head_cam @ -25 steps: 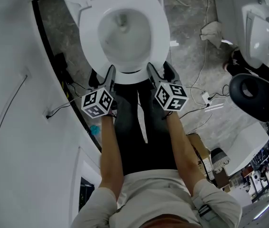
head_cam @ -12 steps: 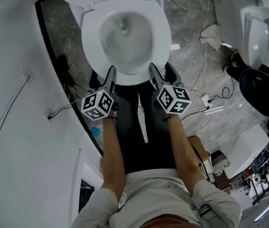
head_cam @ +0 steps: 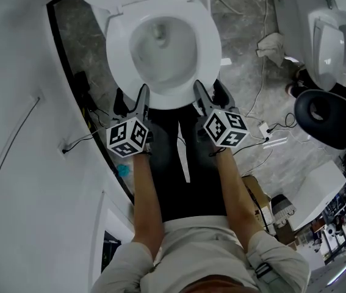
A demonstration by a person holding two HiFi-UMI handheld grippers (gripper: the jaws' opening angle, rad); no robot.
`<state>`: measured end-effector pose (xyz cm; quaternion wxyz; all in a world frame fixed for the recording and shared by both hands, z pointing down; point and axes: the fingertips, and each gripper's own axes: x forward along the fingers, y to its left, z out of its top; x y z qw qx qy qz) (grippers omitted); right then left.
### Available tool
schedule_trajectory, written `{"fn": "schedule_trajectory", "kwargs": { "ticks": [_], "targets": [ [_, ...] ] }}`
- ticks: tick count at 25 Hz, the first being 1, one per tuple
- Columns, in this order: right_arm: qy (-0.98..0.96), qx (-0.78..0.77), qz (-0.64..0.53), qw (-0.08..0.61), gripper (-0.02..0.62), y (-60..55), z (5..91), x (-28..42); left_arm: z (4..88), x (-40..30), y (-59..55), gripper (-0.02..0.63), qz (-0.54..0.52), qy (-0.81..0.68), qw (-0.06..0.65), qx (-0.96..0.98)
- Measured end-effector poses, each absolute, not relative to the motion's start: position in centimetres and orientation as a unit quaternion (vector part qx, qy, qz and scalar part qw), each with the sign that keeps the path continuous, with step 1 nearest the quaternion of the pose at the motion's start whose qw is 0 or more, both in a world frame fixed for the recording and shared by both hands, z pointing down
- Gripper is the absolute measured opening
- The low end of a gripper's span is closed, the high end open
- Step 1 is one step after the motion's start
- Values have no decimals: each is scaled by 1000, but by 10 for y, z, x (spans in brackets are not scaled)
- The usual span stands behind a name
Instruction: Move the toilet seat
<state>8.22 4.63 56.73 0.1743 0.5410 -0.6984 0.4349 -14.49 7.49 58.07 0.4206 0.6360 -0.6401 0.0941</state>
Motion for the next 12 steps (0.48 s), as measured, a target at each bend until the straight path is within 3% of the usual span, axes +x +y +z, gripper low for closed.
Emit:
{"fn": "schedule_trajectory", "kwargs": {
  "ticks": [12],
  "targets": [
    [-698, 550, 436, 145, 299, 35, 550, 81, 530, -135, 94, 392, 132, -600, 352, 706]
  ]
}}
